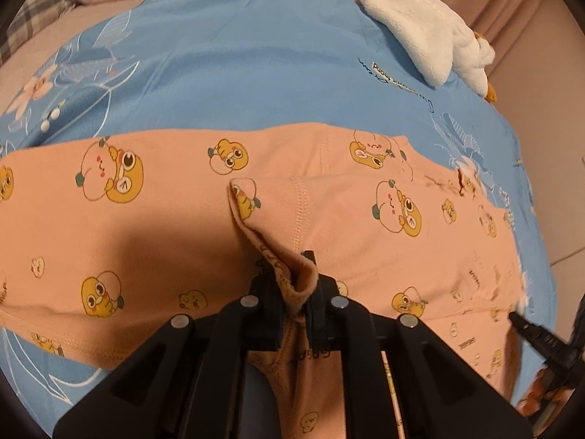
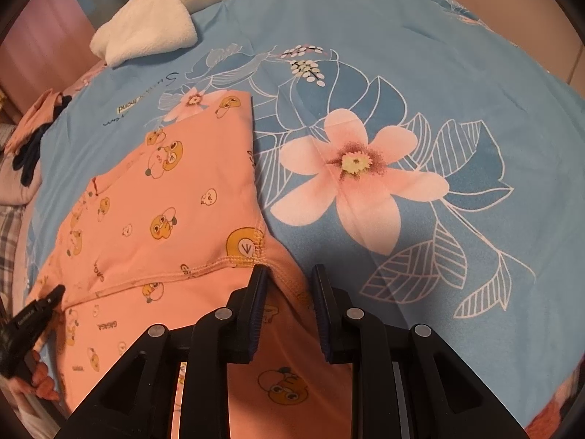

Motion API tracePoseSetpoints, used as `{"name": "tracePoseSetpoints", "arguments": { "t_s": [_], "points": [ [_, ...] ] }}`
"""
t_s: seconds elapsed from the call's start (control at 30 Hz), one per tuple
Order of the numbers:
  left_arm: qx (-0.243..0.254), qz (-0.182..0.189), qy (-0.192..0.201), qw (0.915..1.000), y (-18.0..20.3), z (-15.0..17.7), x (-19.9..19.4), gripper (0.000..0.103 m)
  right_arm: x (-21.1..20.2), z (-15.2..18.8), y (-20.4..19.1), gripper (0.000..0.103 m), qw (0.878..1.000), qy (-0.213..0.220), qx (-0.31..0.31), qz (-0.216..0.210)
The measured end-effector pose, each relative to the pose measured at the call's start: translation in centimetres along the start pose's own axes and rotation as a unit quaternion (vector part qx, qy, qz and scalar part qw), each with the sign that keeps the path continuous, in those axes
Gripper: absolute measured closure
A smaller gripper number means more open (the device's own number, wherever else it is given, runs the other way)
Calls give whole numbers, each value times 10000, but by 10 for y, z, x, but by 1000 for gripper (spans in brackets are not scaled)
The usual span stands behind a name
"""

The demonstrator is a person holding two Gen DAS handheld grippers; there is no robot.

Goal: Fold small clothes
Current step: 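Fold the held sleeve across the onesie body with the left gripper, release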

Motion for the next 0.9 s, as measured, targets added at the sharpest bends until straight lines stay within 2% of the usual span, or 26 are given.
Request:
{"name": "tracePoseSetpoints", "arguments": {
  "t_s": [0.13,0.33,0.47,0.57,0.9],
  "points": [
    [-190,92,-13,9998,-5,0,1,92,-16,-14,-10,79,9996,254,-38,-138],
    [-293,192,5,9994,-6,0,1,92,-19,-27,-40,76,9976,363,-500,-318],
    [-313,195,0,9993,-6,0,0,92,4,-19,-58,75,9966,7,-656,-490],
    [-309,182,-4,9994,-5,0,0,92,22,-9,-58,75,9967,-272,-688,-345],
    [-404,300,30,9987,-9,0,-1,92,32,-5,-49,75,9969,-197,-693,-311]
  ]
}}
Point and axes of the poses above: each gripper's, at about its wrist camera, not at the fingertips, and x roughly the way its jaws point, y to its right, z to its underside, the point moved 7 cm from there along x, roughly the way its jaws point, and after that the axes turned 6 degrees about y, right-handed, at the moved point
